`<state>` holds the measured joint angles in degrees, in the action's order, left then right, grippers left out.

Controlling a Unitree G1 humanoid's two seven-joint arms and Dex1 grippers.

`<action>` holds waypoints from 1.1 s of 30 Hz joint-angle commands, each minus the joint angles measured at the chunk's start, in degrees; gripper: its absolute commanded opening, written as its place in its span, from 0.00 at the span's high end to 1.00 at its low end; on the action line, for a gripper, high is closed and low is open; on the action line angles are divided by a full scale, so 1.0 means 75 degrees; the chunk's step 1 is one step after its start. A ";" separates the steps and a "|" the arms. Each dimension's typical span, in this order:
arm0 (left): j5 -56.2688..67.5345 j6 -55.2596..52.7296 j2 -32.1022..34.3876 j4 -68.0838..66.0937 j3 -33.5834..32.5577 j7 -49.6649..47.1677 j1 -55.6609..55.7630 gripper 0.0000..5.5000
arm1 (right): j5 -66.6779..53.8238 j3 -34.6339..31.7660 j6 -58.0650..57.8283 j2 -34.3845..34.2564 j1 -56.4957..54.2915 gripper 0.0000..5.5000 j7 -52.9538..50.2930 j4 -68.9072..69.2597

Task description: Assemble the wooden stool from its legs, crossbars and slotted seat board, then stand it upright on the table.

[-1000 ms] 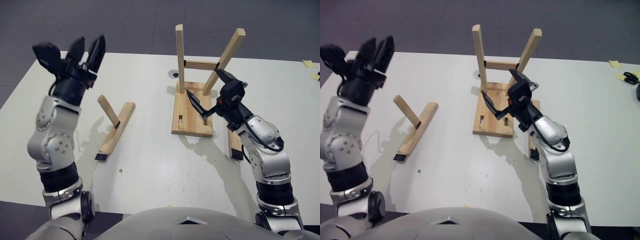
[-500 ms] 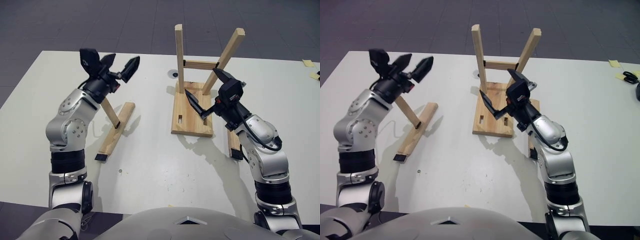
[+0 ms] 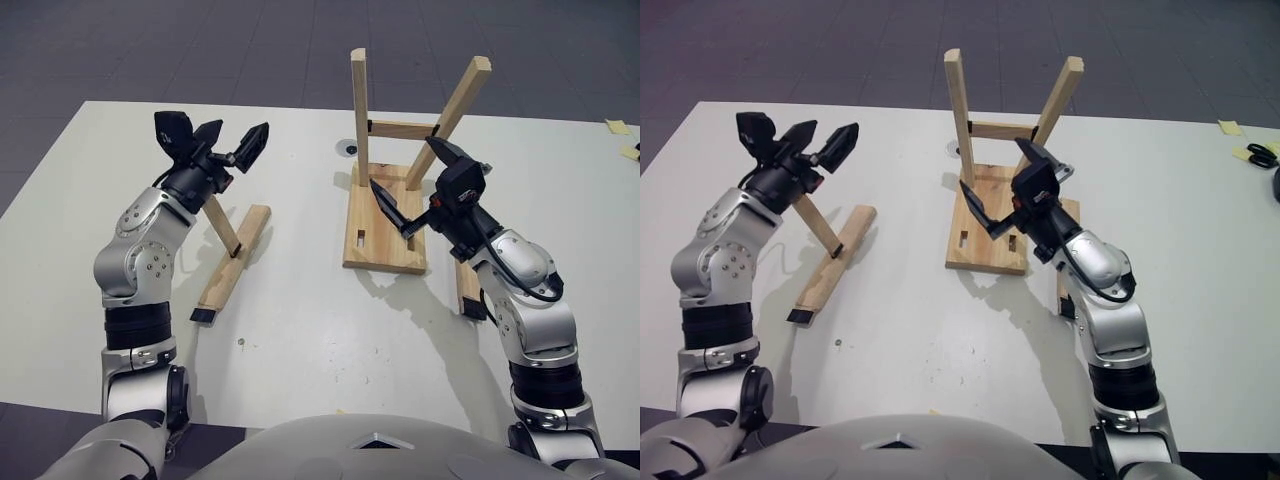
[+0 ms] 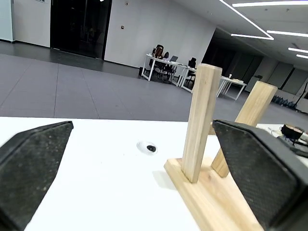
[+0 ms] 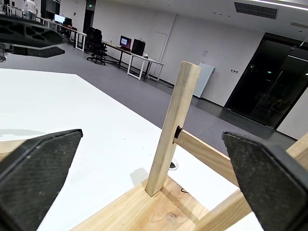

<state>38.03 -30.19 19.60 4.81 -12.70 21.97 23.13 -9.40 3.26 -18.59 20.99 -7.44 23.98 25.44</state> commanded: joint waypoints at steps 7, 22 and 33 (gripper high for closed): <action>0.0173 -0.0285 0.0515 0.0565 -0.0506 -0.0167 0.0963 0.02 | 0.0095 0.0068 0.0024 0.0008 -0.0019 0.02 0.0023 -0.0003; -0.1242 -0.0096 0.0669 -0.0254 0.0917 0.0476 -0.1904 0.02 | 0.0004 -0.0261 -0.0098 0.0083 0.0038 0.02 -0.0012 0.0033; -0.0115 -0.0438 0.0690 0.0869 -0.0314 -0.0356 0.0264 0.02 | 0.0083 -0.0199 0.0023 0.0021 -0.0116 0.02 -0.0008 -0.0103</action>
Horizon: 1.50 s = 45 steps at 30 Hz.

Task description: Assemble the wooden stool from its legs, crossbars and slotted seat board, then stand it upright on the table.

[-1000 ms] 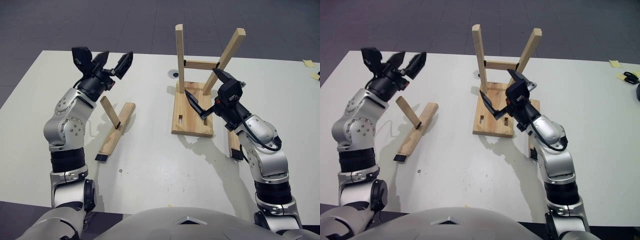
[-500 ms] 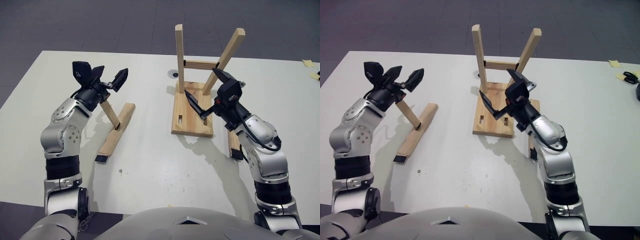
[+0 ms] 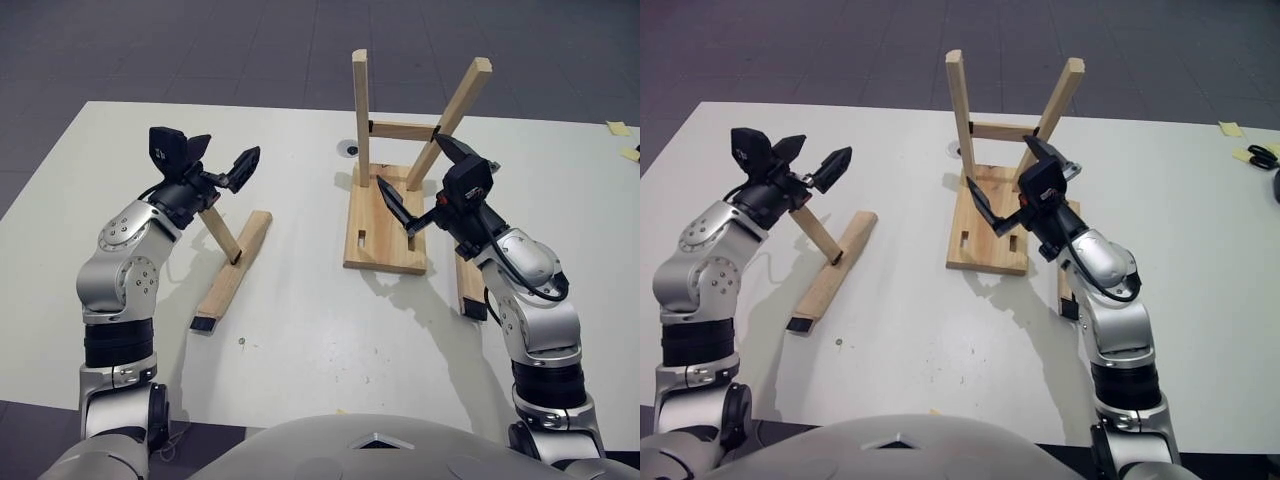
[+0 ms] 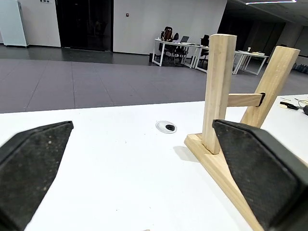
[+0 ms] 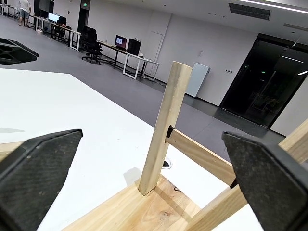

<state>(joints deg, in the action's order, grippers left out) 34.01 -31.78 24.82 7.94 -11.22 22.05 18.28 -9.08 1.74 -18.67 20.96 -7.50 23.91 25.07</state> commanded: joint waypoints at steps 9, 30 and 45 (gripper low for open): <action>0.0391 -0.0445 -0.0119 0.0753 -0.0316 -0.0350 0.0012 0.02 | 0.0046 0.0053 0.0040 0.0004 -0.0065 0.02 -0.0004 0.0034; -0.0210 0.0339 -0.0462 -0.0335 0.0155 0.0233 -0.1468 0.02 | 0.0003 0.0100 -0.0073 -0.0077 0.0179 0.02 -0.0066 0.0186; 0.2018 -0.1147 0.0685 0.0954 -0.2056 -0.0728 0.0167 0.02 | 0.0033 0.0178 -0.0055 -0.0148 0.0565 0.02 -0.0209 0.0333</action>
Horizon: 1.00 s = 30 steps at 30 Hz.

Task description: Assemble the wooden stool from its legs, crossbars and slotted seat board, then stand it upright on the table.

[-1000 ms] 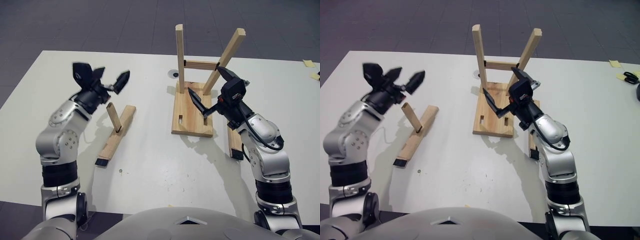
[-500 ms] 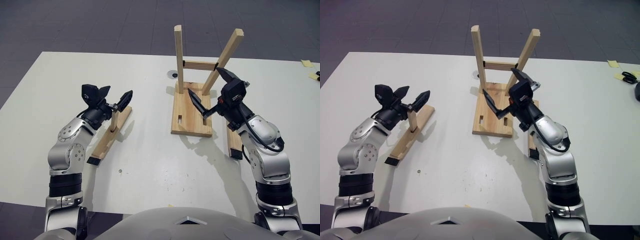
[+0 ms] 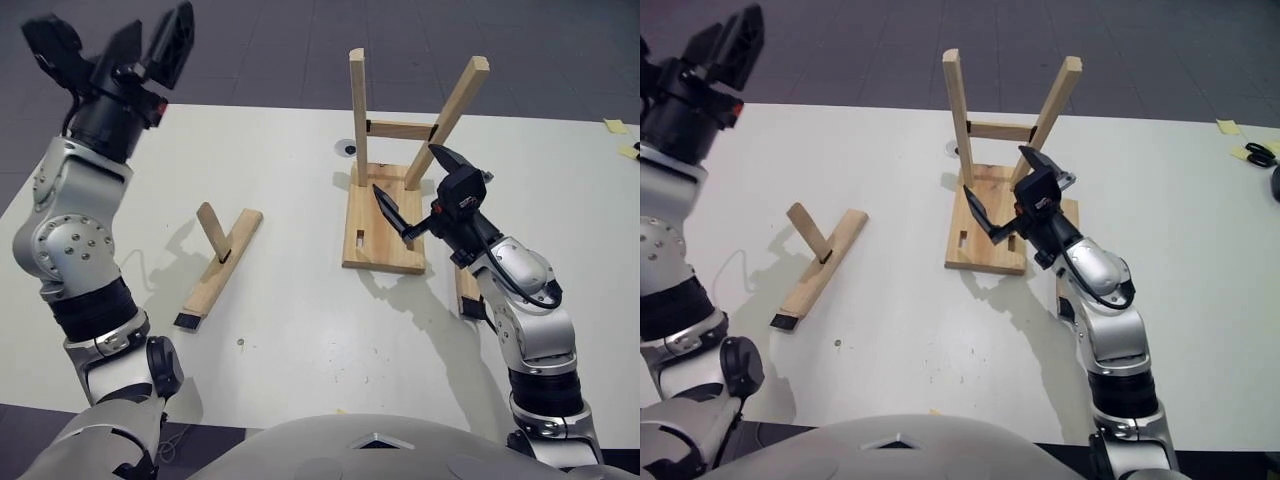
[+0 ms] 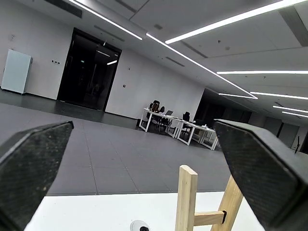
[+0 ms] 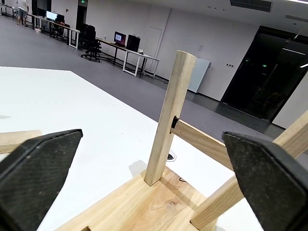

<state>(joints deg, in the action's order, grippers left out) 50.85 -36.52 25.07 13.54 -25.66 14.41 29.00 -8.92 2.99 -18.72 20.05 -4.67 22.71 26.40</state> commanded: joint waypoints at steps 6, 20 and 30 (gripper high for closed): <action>0.1536 -0.2164 0.1924 0.1639 -0.1055 0.1875 -0.3937 0.02 | 0.0027 -0.0266 -0.0143 0.0032 0.1040 0.02 -0.0257 0.0630; -0.3735 -0.0169 0.3376 0.0369 0.3223 0.2944 -0.5326 0.02 | 0.0195 -0.0115 -0.0249 -0.0141 0.1254 0.02 -0.0574 0.0848; -0.4512 0.0234 0.4013 -0.1018 0.3691 0.4095 -0.4436 0.26 | 0.0457 0.0139 -0.0200 -0.0389 0.1404 0.02 -0.0914 0.0945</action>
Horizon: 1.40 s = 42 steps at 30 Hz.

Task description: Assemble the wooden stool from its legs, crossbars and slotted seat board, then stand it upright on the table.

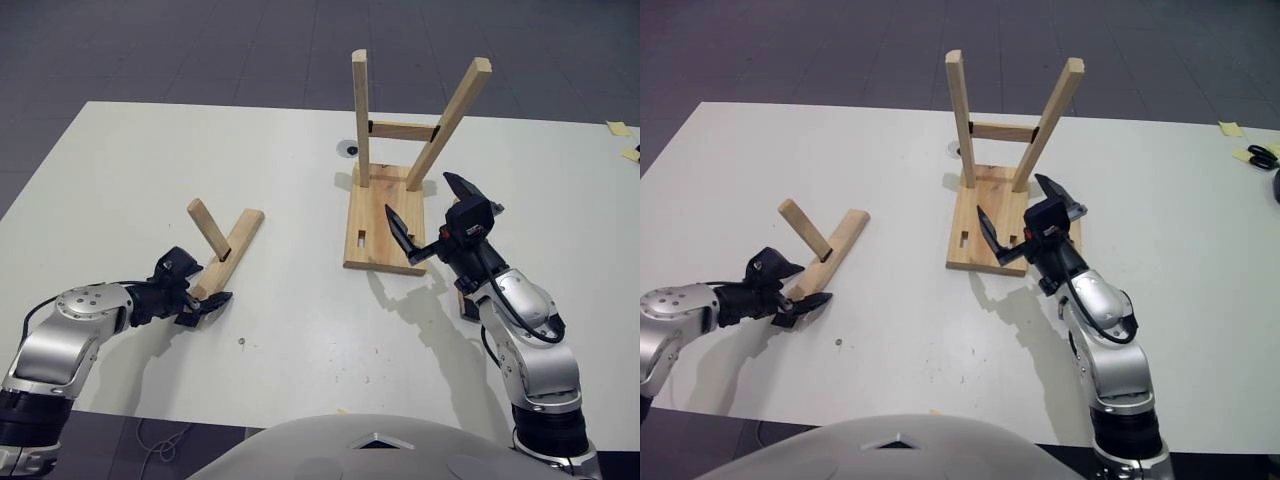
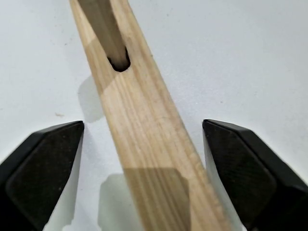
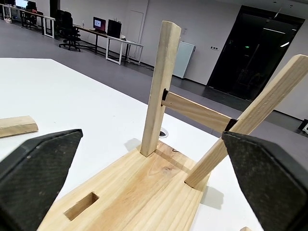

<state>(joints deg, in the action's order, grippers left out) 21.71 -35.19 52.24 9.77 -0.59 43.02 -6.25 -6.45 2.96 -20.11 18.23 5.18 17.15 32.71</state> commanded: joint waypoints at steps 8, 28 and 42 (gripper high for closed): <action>-0.1416 0.0876 0.0816 -0.1388 0.0993 0.1333 0.0746 0.49 | 0.0322 0.0275 0.0004 -0.0458 0.0211 0.02 -0.0499 0.0138; -0.1267 0.3662 -0.2284 -0.0380 0.0404 -0.0308 0.4310 0.62 | -0.5421 -0.1411 -0.2016 -0.3125 -0.2314 0.02 -0.1471 -0.0501; -0.1094 0.3776 -0.2408 0.0408 0.1043 0.0735 0.3814 0.62 | -0.8367 -0.2107 -0.2255 -0.2412 -0.3381 0.10 -0.2515 -0.0651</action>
<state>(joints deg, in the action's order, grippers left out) 12.37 -5.91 34.35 11.34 6.87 47.18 22.34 -67.71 -13.08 -37.30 0.04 -19.34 -0.68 28.25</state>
